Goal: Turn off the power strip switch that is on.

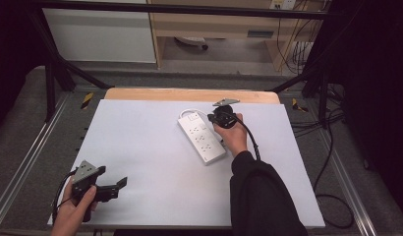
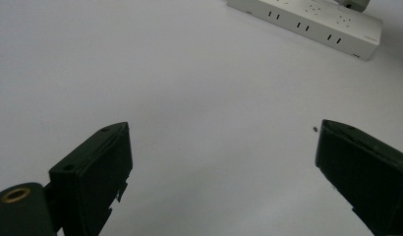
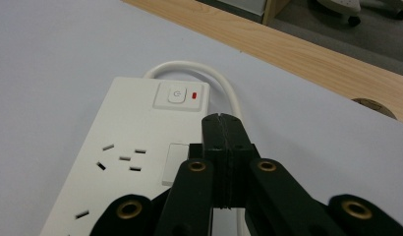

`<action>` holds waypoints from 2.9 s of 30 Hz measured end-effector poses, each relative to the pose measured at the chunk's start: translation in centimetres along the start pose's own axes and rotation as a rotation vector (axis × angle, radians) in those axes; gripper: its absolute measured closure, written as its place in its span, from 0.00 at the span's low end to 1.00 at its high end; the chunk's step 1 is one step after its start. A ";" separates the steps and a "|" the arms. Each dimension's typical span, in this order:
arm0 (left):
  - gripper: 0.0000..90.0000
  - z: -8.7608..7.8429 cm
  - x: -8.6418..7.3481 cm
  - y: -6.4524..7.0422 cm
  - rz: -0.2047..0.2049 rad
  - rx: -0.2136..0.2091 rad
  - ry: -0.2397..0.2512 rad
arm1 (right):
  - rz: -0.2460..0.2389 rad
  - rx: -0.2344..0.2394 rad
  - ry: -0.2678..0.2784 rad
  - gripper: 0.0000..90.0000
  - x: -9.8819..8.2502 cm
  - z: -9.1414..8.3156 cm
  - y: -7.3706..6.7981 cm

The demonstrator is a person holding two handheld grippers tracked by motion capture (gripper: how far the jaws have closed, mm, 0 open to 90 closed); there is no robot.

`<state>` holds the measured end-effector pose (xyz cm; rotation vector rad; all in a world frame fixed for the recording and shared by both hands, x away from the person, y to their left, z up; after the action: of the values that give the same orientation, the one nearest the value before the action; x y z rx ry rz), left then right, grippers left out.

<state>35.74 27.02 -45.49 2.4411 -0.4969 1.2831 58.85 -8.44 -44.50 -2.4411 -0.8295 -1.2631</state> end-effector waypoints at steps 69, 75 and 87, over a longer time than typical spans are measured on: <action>0.08 0.0 0.0 0.0 0.003 -0.003 0.000 | -0.034 0.032 -0.044 1.00 -1.6 1.5 -2.3; 0.08 0.0 0.0 0.0 0.003 -0.003 0.000 | -0.036 0.029 -0.037 1.00 -1.7 1.5 -2.3; 0.08 0.0 0.0 0.0 0.004 -0.003 0.000 | -0.033 0.028 -0.029 1.00 -2.0 1.5 -2.4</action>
<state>35.74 27.04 -45.45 2.4389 -0.5034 1.2832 57.48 -6.56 -47.04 -2.4391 -0.8920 -1.2220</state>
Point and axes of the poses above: each handheld gripper's, and its own axes: z roughly forward along the jaws, x roughly out of its top, y roughly to its right, the point moved 6 cm from there along z, roughly forward along the jaws, and after that the axes turned 2 degrees about -z, right-handed, at the moved point
